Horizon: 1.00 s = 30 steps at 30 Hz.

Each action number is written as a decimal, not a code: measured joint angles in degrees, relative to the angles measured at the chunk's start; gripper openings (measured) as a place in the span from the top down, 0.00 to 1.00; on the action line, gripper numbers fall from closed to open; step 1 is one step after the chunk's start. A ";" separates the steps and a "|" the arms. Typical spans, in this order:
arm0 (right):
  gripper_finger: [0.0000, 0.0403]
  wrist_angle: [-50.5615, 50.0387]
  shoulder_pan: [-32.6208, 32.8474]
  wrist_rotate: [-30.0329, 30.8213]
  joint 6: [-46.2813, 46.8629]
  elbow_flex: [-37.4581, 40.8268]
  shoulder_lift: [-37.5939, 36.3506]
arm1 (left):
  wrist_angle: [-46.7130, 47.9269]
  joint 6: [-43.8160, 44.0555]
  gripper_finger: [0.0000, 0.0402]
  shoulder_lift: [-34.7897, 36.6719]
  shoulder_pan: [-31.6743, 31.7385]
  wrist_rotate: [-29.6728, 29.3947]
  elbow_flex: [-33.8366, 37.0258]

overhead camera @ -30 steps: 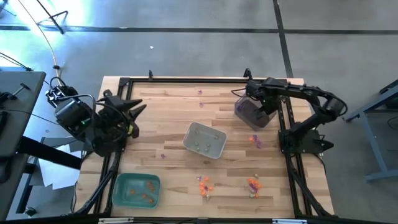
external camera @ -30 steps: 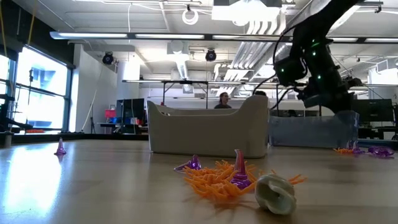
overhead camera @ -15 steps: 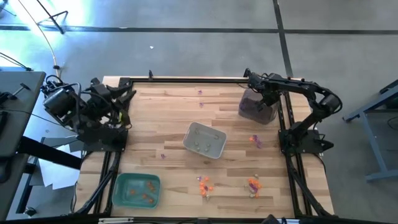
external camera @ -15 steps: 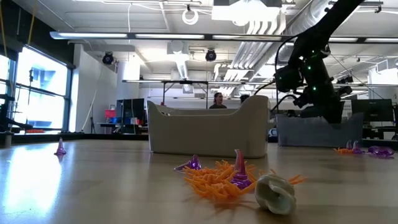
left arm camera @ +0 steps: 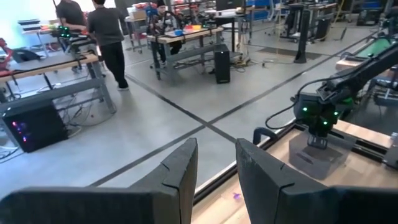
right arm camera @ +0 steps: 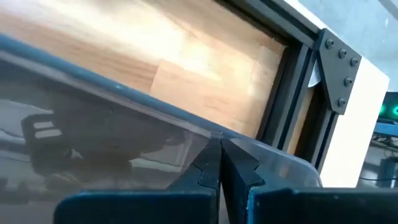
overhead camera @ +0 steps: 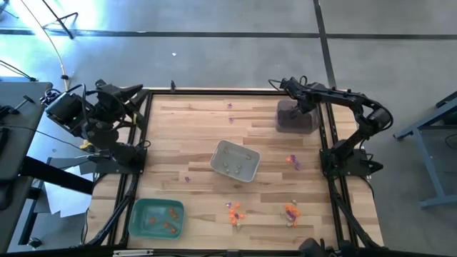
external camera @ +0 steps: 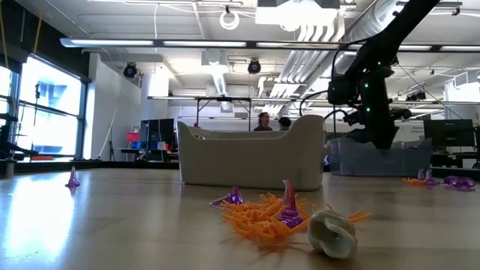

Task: Sort Halloween decoration
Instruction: Adjust the black bin, then put the violet witch hat toy into the black bin

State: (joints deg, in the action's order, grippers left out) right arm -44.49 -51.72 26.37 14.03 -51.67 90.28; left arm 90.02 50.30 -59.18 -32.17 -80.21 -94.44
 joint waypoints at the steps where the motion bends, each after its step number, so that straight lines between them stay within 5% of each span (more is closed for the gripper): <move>1: 1.00 0.50 -0.23 0.00 -0.07 0.01 0.00 | 0.00 -0.02 0.76 0.02 0.08 0.00 -0.01; 10: 1.00 -1.21 -0.63 -3.02 1.81 -0.61 0.00 | 0.00 -2.40 0.76 0.00 0.33 0.59 0.01; 20: 1.00 -15.11 3.71 -10.18 6.19 -12.56 -4.52 | 0.00 -2.70 0.76 1.86 0.33 2.53 0.01; 30: 1.00 5.20 14.44 -27.03 14.08 -17.96 -4.38 | 0.00 -7.82 0.76 5.16 0.33 3.45 0.01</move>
State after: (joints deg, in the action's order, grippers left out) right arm -39.29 -37.27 -0.66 28.11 -69.63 85.90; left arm 90.02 42.48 -54.02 -31.83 -76.75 -94.43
